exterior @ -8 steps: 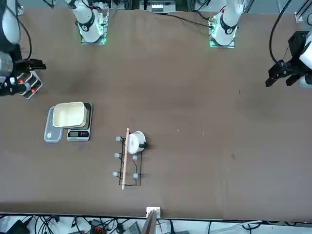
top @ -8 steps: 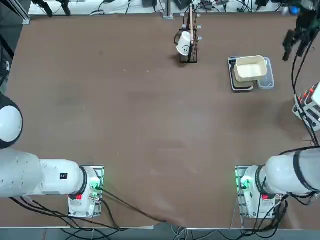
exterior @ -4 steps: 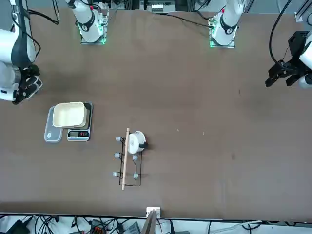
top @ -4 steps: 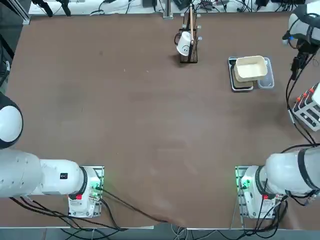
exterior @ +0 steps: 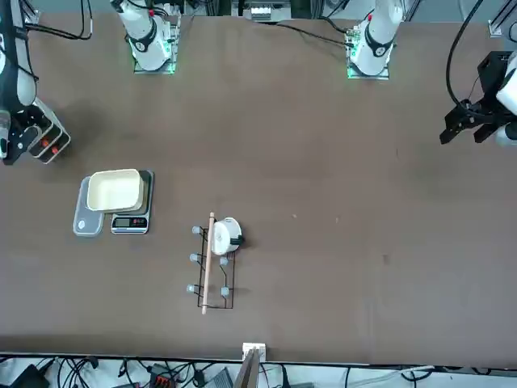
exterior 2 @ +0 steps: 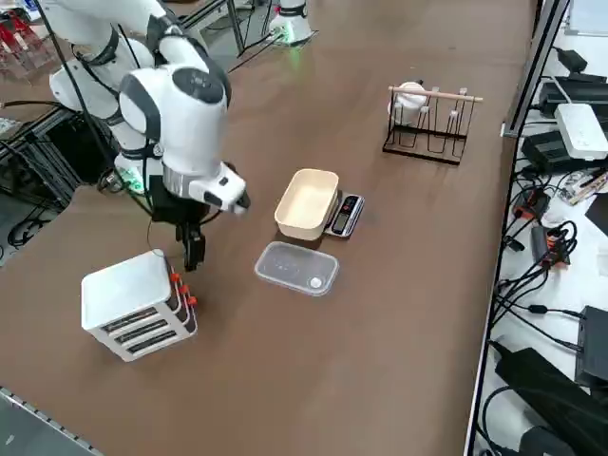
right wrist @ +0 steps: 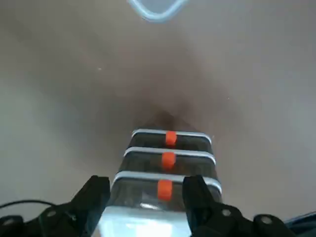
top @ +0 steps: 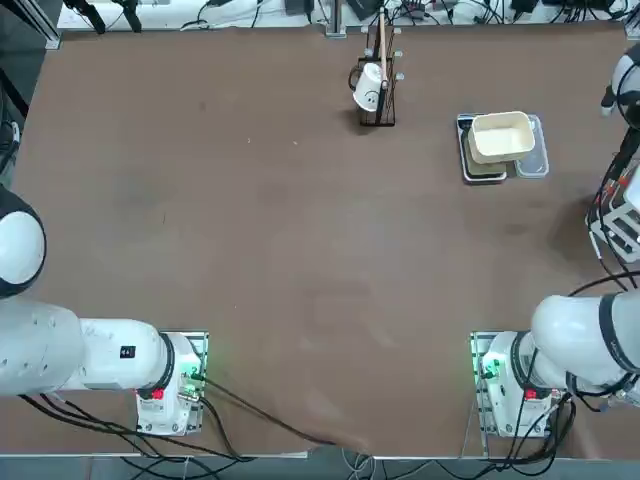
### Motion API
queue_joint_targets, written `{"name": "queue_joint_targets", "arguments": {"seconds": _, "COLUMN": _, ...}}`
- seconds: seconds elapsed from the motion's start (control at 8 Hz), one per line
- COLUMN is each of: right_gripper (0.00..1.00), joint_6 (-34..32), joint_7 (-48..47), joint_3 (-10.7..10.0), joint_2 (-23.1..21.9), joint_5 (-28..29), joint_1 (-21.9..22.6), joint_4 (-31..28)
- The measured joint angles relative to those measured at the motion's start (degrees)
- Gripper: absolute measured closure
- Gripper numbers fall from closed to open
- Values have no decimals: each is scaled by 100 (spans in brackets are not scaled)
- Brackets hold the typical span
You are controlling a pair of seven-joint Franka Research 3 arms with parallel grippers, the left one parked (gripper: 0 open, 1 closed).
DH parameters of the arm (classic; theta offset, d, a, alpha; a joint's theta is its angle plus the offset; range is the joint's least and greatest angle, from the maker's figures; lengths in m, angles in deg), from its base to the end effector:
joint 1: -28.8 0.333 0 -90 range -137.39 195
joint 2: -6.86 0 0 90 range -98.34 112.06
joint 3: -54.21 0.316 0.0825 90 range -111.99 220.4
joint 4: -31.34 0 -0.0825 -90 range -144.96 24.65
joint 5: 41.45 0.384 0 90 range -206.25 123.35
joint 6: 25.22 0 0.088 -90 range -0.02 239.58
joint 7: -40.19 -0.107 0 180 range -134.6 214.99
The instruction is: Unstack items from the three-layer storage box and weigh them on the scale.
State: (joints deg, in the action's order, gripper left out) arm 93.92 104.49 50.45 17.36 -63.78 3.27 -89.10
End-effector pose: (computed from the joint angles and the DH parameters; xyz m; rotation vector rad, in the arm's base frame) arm 0.4702 -0.2853 0.3199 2.7484 1.2239 -0.5800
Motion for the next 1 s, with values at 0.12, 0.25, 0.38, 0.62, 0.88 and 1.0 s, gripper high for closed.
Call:
{"name": "queue_joint_targets", "arguments": {"seconds": 0.12, "right_gripper": 20, "joint_6": 174, "joint_7": -1, "joint_3": 0, "joint_2": 134, "joint_5": 0, "joint_1": -61, "joint_4": -4}}
{"name": "queue_joint_targets", "arguments": {"seconds": 0.25, "right_gripper": 27, "joint_6": 250, "joint_7": -9, "joint_3": 4, "joint_2": 213, "joint_5": 0, "joint_1": -69, "joint_4": -4}}
{"name": "queue_joint_targets", "arguments": {"seconds": 0.38, "right_gripper": 33, "joint_6": 271, "joint_7": -17, "joint_3": 24, "joint_2": 260, "joint_5": 0, "joint_1": -68, "joint_4": -4}}
{"name": "queue_joint_targets", "arguments": {"seconds": 0.62, "right_gripper": 41, "joint_6": 274, "joint_7": -21, "joint_3": 27, "joint_2": 290, "joint_5": 0, "joint_1": -70, "joint_4": -4}}
{"name": "queue_joint_targets", "arguments": {"seconds": 0.88, "right_gripper": 48, "joint_6": 276, "joint_7": -21, "joint_3": 24, "joint_2": 313, "joint_5": 0, "joint_1": -81, "joint_4": -3}}
{"name": "queue_joint_targets", "arguments": {"seconds": 1.0, "right_gripper": 49, "joint_6": 276, "joint_7": -21, "joint_3": 23, "joint_2": 316, "joint_5": 0, "joint_1": -107, "joint_4": -3}}
